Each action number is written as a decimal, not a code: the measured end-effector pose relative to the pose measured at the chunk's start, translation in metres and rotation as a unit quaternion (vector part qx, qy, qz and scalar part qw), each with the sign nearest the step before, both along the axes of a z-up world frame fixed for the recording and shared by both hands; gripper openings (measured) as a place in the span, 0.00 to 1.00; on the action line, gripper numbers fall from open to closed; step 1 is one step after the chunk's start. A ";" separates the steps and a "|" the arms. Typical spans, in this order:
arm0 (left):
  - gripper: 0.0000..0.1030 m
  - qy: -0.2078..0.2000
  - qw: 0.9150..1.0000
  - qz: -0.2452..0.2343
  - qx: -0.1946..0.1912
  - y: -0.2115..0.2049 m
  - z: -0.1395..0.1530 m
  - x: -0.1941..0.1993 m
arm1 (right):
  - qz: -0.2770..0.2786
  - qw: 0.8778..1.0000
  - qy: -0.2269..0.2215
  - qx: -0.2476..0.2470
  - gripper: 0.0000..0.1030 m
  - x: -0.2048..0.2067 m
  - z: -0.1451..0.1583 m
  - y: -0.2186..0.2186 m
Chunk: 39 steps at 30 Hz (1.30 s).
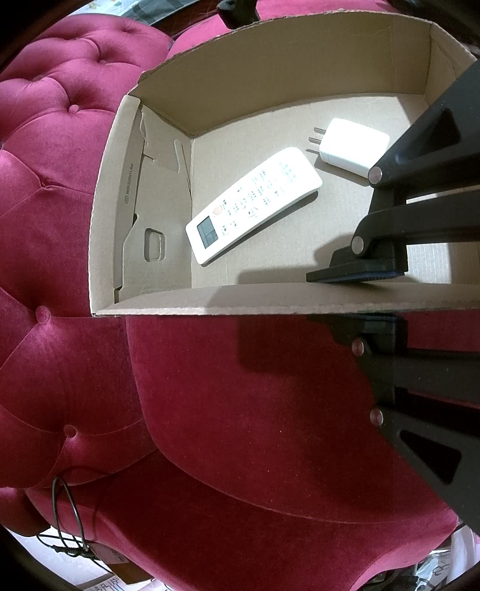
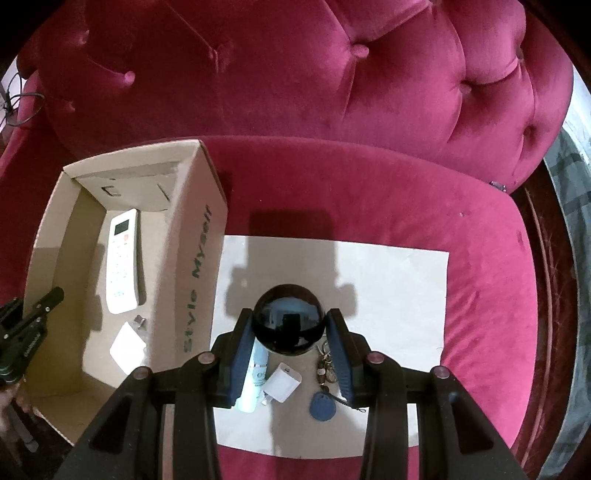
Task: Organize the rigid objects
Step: 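Lift the black puck with the right gripper and carry it over the box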
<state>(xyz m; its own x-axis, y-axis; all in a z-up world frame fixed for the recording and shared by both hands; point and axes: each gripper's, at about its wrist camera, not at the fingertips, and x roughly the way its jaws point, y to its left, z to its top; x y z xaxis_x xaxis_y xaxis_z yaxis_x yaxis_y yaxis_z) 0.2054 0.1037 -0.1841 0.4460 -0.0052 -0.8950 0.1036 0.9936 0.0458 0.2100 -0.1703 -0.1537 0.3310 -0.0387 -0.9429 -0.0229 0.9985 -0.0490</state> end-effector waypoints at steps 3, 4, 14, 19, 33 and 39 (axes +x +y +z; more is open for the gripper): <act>0.13 0.000 1.000 0.000 -0.001 0.000 0.000 0.000 | 0.005 1.000 -0.005 -0.001 0.41 -0.001 0.010 0.003; 0.13 0.000 1.000 0.000 -0.001 0.000 0.000 0.000 | 0.007 1.000 -0.007 0.000 0.41 -0.001 0.017 0.006; 0.13 0.000 1.000 0.000 -0.001 0.000 0.000 0.000 | 0.029 0.999 -0.016 0.003 0.41 0.000 0.043 0.033; 0.13 0.000 1.000 0.000 0.000 0.000 0.000 0.001 | 0.047 0.999 -0.020 0.008 0.41 0.001 0.048 0.051; 0.13 0.000 1.000 -0.001 -0.001 0.001 0.000 0.000 | 0.097 0.995 -0.018 0.027 0.41 0.003 0.045 0.103; 0.13 0.000 1.000 -0.001 -0.001 0.002 0.000 0.000 | 0.116 0.993 -0.008 0.030 0.41 0.003 0.031 0.131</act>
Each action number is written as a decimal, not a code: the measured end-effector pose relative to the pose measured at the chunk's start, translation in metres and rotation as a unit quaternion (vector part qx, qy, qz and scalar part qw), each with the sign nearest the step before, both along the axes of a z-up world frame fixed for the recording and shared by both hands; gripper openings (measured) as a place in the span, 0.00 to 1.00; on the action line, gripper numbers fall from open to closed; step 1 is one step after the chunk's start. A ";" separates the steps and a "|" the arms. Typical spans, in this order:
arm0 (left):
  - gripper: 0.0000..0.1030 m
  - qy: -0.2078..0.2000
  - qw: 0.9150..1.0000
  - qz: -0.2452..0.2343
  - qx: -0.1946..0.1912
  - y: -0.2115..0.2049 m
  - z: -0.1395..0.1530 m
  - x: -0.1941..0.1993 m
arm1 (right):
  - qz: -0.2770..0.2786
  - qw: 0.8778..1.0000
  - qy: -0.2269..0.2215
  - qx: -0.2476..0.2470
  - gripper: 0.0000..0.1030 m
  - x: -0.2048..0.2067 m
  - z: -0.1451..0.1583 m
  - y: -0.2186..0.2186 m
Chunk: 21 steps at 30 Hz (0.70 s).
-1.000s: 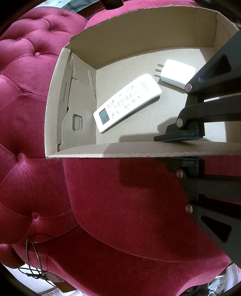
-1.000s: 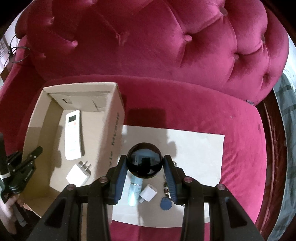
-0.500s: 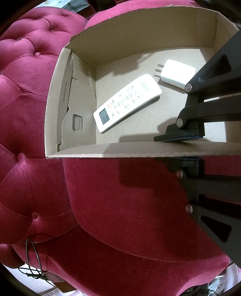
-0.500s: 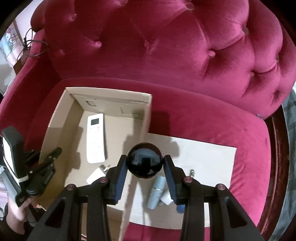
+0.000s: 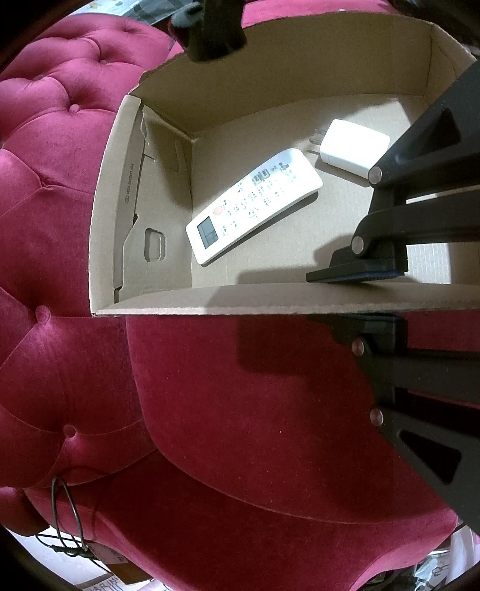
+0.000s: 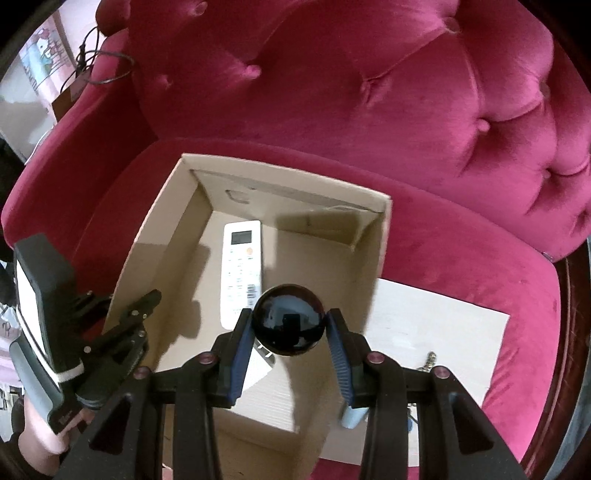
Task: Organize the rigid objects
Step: 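Lift the black puck with the right gripper and carry it over the box, then lower the black puck beside the remote and open the right gripper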
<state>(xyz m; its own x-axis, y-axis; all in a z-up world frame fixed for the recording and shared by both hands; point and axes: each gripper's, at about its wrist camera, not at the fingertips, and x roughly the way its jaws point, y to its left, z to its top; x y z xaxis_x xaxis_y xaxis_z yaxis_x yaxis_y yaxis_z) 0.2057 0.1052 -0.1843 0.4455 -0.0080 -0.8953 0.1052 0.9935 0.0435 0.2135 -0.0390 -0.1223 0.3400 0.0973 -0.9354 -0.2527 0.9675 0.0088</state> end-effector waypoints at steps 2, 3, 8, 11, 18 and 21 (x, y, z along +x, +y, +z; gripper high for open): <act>0.13 0.000 1.000 0.000 -0.001 0.000 0.000 0.000 | 0.002 1.000 0.004 0.002 0.41 0.001 -0.006 0.006; 0.13 0.000 1.000 0.000 -0.001 0.000 0.000 0.000 | 0.002 1.000 0.006 0.001 0.41 0.002 -0.008 0.008; 0.13 0.000 1.000 0.000 -0.001 0.000 0.000 0.000 | 0.003 1.000 0.018 0.002 0.41 0.005 -0.027 0.021; 0.14 0.000 1.000 0.000 -0.001 0.000 0.000 0.000 | 0.000 1.000 0.027 -0.001 0.41 0.007 -0.040 0.026; 0.14 0.000 1.000 0.000 -0.001 0.000 0.000 0.000 | -0.013 0.999 0.040 -0.012 0.41 0.012 -0.067 0.030; 0.14 0.000 1.000 0.000 -0.001 0.000 0.000 0.000 | -0.017 0.999 0.045 -0.018 0.41 0.012 -0.077 0.030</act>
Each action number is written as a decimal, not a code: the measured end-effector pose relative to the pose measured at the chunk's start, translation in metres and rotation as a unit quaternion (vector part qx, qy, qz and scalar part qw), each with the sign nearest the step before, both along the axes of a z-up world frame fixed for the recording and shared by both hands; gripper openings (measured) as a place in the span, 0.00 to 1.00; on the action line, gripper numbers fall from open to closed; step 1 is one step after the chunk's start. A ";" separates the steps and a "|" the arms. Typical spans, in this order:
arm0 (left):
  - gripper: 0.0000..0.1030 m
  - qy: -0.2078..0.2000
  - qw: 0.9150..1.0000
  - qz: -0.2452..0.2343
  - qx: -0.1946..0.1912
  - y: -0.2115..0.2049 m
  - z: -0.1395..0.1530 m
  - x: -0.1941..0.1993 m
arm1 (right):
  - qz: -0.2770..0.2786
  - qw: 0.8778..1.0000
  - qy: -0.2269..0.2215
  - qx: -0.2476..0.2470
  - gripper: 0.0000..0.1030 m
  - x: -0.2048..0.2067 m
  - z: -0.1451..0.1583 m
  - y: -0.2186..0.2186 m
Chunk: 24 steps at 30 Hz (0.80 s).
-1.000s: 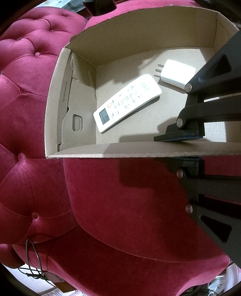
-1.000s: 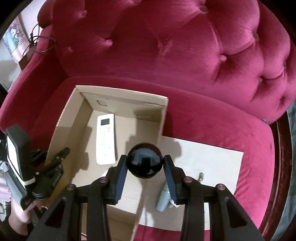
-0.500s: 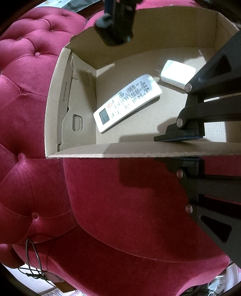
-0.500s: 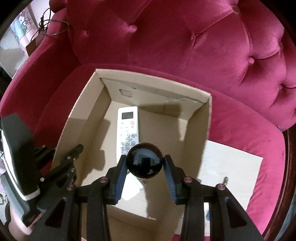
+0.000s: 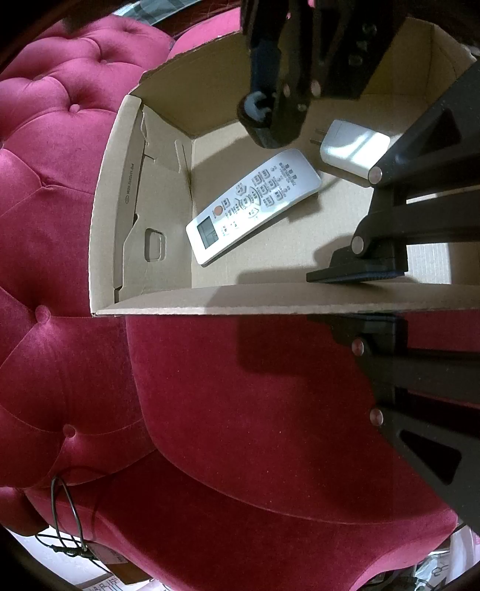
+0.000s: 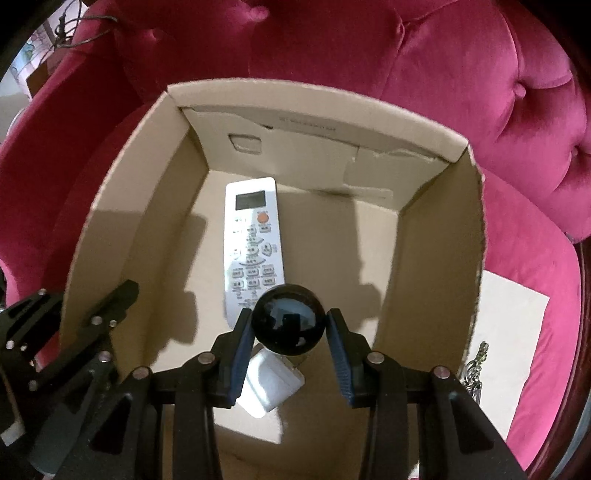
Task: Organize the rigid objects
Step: 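Lower the black puck beside the remote and open the right gripper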
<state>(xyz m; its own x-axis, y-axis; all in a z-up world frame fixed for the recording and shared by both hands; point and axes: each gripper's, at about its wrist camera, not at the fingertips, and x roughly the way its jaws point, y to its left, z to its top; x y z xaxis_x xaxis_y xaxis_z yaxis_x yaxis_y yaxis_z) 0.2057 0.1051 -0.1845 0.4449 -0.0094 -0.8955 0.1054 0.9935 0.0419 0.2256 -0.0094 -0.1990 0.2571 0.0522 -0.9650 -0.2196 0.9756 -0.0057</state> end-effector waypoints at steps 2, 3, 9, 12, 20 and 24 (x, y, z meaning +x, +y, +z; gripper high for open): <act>0.14 0.000 1.000 0.000 0.000 0.000 0.000 0.000 | -0.005 1.000 0.006 0.000 0.41 0.000 -0.006 -0.001; 0.14 0.000 1.000 0.000 0.000 0.000 0.000 0.000 | -0.007 1.000 0.007 0.001 0.41 0.000 -0.008 -0.002; 0.14 0.000 1.000 0.000 0.000 0.000 0.000 0.000 | -0.012 1.000 0.014 0.005 0.42 -0.002 -0.015 -0.004; 0.14 0.000 1.000 -0.001 0.001 -0.001 0.000 0.000 | -0.009 1.000 0.013 0.005 0.42 -0.001 -0.015 -0.004; 0.14 0.000 1.000 -0.001 0.001 -0.001 -0.001 0.000 | -0.011 1.000 0.004 0.009 0.47 -0.002 -0.007 -0.007; 0.14 0.000 1.000 -0.001 0.001 0.000 -0.001 0.000 | -0.011 1.000 -0.003 0.009 0.50 -0.002 -0.001 -0.009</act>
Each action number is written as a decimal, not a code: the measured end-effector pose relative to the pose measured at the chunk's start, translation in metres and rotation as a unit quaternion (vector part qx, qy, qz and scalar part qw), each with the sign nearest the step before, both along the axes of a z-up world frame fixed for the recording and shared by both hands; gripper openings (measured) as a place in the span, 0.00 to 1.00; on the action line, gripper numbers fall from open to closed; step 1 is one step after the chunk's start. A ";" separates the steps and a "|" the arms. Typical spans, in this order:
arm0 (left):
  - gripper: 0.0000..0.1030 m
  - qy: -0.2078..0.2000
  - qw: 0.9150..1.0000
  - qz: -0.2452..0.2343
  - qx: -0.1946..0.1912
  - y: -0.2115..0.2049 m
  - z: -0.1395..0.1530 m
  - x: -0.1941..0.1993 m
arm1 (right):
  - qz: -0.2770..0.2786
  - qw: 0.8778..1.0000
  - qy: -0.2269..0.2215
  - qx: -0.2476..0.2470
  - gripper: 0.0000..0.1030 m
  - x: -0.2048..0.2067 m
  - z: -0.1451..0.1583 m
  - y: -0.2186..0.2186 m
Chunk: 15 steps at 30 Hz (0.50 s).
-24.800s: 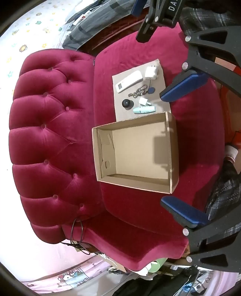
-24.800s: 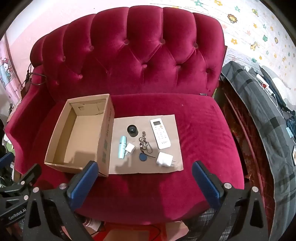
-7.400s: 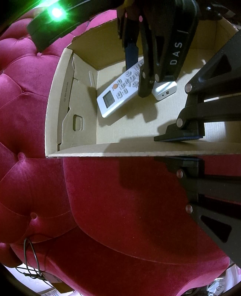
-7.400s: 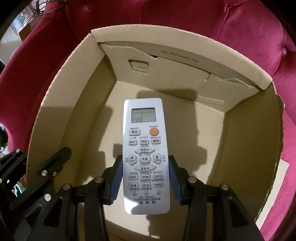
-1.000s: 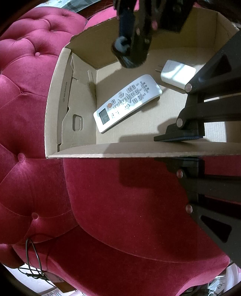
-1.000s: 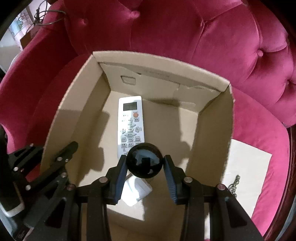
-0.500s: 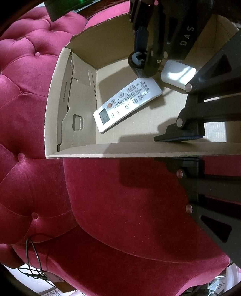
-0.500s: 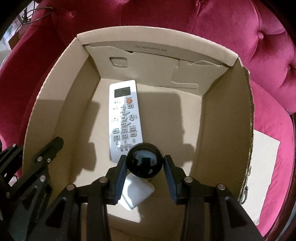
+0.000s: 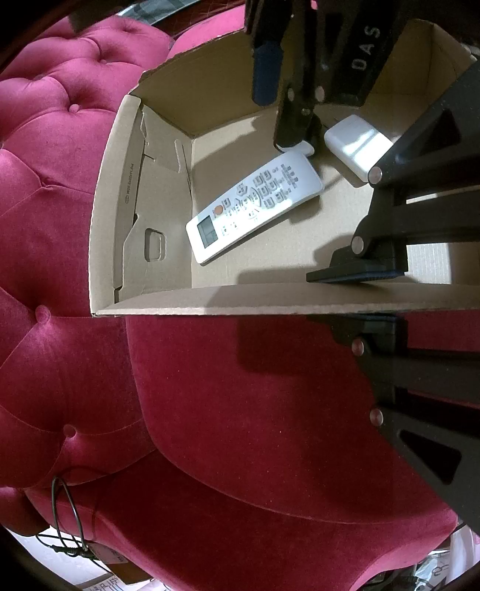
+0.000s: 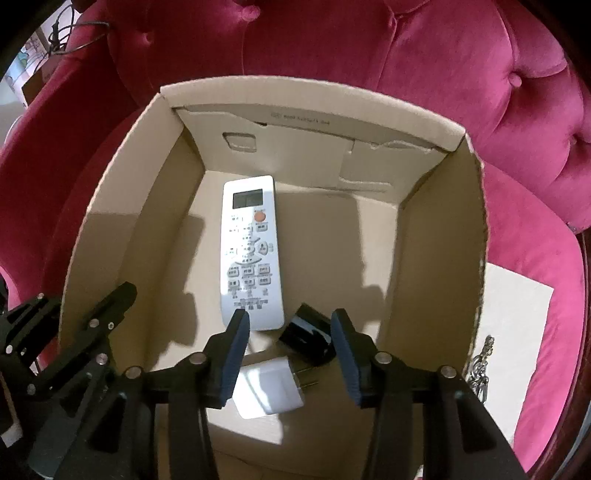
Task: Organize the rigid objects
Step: 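Lower the black puck beside the remote and open the right gripper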
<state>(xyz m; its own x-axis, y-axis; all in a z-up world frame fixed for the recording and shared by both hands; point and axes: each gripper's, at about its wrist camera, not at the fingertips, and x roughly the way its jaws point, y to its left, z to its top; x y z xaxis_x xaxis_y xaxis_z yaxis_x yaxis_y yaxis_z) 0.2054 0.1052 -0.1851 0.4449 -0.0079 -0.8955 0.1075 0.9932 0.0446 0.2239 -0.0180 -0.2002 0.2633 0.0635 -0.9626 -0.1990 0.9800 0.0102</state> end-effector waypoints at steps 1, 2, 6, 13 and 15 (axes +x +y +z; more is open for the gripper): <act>0.14 0.000 1.000 0.000 0.000 0.000 0.000 0.000 | 0.000 1.000 -0.002 -0.001 0.51 0.000 0.002 0.000; 0.14 0.000 1.000 0.000 0.000 0.000 0.000 0.000 | 0.001 1.000 -0.005 -0.002 0.51 0.000 0.004 -0.001; 0.14 0.000 1.000 0.000 0.001 0.000 0.000 0.000 | 0.005 1.000 -0.013 -0.004 0.52 -0.001 0.010 -0.002; 0.14 0.000 1.000 -0.001 0.001 0.000 0.001 0.000 | 0.001 1.000 -0.028 -0.002 0.53 -0.002 0.026 -0.008; 0.14 0.000 1.000 0.000 0.001 0.000 0.001 0.000 | 0.001 1.000 -0.030 -0.002 0.56 -0.003 0.031 -0.011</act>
<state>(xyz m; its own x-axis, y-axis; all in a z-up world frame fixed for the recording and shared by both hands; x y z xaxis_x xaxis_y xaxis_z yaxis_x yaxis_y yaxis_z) 0.2054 0.1055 -0.1841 0.4453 -0.0060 -0.8954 0.1084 0.9930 0.0473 0.2212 -0.0290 -0.1691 0.3209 0.0599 -0.9452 -0.2016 0.9795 -0.0063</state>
